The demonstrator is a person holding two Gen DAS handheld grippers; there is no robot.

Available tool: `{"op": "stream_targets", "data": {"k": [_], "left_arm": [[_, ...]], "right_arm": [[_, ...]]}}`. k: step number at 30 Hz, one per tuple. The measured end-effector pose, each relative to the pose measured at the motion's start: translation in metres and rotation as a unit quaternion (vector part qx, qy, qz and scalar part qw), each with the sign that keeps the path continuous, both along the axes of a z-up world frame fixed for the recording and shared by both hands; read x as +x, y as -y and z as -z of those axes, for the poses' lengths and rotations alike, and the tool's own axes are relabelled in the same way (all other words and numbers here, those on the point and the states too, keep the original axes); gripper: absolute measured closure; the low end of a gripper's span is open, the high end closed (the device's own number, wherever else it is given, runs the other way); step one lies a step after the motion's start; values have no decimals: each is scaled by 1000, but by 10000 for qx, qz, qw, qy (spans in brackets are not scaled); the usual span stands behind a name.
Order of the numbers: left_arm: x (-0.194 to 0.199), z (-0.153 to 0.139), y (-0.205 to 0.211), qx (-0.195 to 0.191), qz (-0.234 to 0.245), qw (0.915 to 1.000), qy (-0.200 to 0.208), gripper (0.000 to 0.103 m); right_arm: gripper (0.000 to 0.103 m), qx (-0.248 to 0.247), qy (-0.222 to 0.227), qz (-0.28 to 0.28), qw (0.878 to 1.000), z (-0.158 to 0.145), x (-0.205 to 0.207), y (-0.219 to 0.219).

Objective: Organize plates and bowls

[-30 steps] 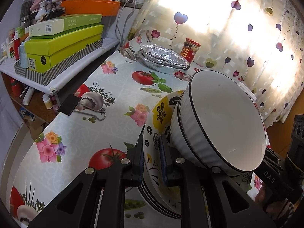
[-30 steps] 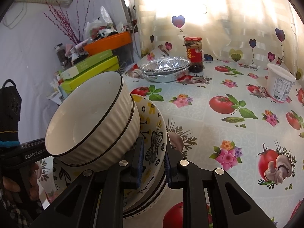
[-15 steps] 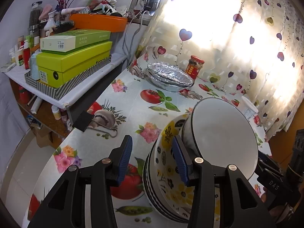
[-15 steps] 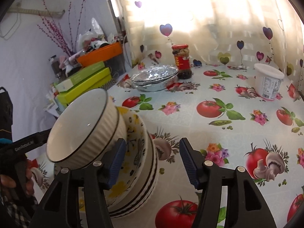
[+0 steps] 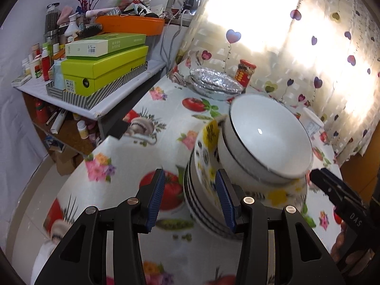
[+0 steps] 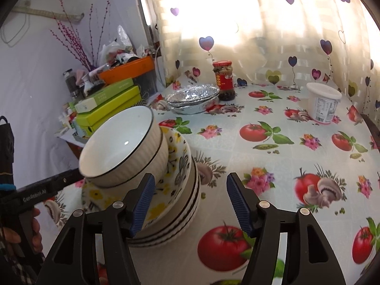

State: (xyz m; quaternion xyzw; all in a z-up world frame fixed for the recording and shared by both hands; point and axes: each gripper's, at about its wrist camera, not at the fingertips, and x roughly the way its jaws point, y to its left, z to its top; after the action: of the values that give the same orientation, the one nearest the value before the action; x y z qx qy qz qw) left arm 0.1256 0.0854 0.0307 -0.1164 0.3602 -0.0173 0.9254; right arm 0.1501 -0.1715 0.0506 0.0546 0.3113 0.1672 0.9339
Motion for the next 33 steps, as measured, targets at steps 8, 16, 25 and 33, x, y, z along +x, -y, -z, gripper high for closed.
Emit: {"op": "stream_targets", "data": {"k": [8,16,25,33], "left_arm": [[-36,8,17,119,95,9999,-49,58],[-63,28,35,366,172,9990,-176,58],[-80,54,53,659,228,9968,-399,58],[-88,67,63,995,300,9935,-471,58]], "right_arm": [[32,-107,42,-77,9999,2,-38,-8],[27,-245,-130,-146,9995,18,-64,-17],[23,-535,-528,-127,9971,48,-80,-26],[22,-676,-823,23,9943,69,-84,-25]]}}
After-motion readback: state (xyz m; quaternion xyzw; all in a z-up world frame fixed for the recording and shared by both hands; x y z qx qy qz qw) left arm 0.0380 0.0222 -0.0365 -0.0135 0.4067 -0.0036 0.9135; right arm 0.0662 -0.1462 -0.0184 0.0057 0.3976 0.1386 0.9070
